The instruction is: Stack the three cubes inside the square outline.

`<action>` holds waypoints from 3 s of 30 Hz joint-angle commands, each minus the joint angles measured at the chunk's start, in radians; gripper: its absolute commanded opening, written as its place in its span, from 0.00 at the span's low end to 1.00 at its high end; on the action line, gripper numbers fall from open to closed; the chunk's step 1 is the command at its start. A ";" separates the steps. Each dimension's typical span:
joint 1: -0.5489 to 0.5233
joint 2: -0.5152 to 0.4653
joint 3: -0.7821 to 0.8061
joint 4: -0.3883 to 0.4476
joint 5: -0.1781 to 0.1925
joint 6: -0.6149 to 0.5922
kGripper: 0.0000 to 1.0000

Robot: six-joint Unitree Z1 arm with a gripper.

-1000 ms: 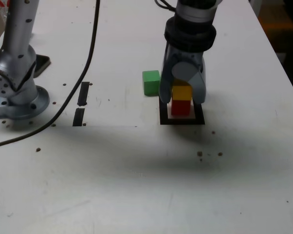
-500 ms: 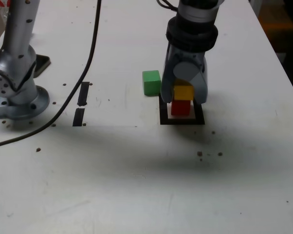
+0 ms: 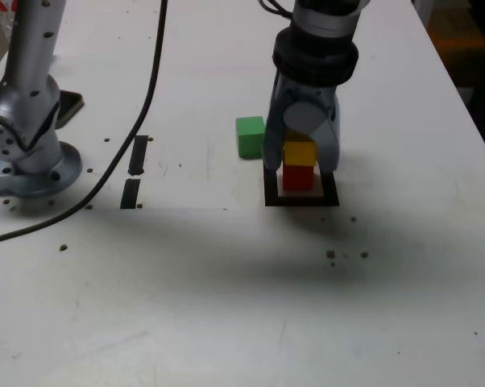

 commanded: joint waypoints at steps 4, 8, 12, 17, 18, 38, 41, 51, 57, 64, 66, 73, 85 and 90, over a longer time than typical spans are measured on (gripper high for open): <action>0.002 0.002 -0.002 0.012 -0.002 0.004 0.46; 0.002 0.000 -0.003 0.014 -0.003 0.006 0.51; 0.002 -0.001 -0.003 0.013 -0.004 0.011 0.56; 0.002 0.002 -0.004 0.009 -0.003 0.017 0.59; 0.002 0.002 -0.005 0.008 -0.002 0.018 0.60; 0.002 0.000 -0.012 0.014 0.008 0.027 0.67; 0.002 -0.011 -0.012 0.013 0.010 0.027 0.68; 0.002 -0.079 -0.012 0.022 0.024 0.017 0.70; 0.002 -0.158 -0.018 0.061 0.057 0.009 0.70; 0.004 -0.301 -0.011 0.135 0.094 -0.010 0.70; 0.008 -0.334 -0.009 0.157 0.103 -0.013 0.70; 0.036 -0.418 0.042 0.181 0.111 -0.021 0.72; 0.067 -0.488 0.201 0.170 0.106 -0.065 0.72; 0.111 -0.488 0.301 0.132 0.095 -0.063 0.72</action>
